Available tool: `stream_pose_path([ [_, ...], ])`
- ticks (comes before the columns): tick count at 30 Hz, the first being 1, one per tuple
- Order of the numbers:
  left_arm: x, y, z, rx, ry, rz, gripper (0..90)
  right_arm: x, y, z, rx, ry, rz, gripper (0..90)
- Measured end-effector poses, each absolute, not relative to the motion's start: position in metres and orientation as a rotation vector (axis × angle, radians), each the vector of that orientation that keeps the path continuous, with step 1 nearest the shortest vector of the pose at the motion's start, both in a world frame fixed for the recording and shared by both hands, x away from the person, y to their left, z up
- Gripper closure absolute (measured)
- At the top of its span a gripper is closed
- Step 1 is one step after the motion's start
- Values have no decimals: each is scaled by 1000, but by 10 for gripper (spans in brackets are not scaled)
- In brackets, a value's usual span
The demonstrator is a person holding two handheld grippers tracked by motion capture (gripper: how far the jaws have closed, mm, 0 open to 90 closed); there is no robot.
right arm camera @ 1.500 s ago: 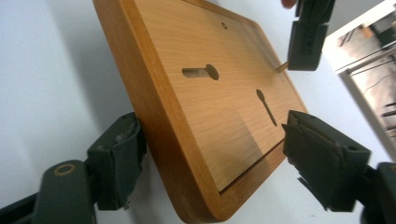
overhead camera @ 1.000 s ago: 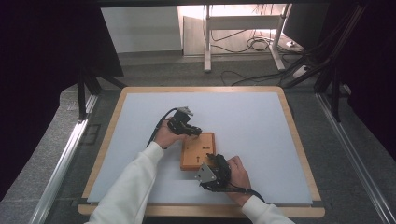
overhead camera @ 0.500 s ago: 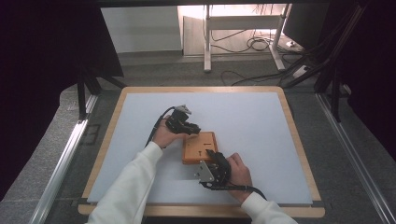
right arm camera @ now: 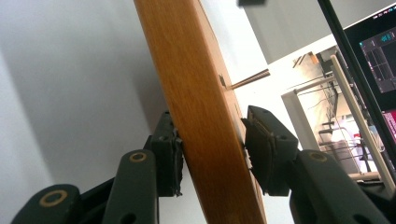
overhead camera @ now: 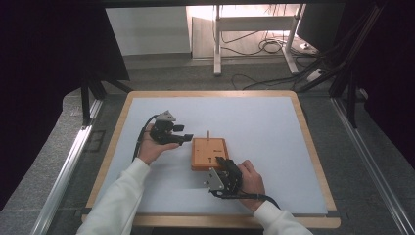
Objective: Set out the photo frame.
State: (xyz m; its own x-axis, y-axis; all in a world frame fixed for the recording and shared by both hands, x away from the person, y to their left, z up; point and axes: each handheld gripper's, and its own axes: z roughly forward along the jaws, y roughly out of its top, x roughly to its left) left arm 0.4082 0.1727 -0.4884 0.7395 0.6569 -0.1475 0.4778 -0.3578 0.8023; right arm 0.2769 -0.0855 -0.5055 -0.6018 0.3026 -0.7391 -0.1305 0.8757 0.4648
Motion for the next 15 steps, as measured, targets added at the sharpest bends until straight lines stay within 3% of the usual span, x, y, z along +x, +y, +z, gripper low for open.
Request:
stream_pose_path([
  [15, 378, 200, -510, 2025, 891, 256, 337, 280, -91, -496, 99, 2106, 593, 639],
])
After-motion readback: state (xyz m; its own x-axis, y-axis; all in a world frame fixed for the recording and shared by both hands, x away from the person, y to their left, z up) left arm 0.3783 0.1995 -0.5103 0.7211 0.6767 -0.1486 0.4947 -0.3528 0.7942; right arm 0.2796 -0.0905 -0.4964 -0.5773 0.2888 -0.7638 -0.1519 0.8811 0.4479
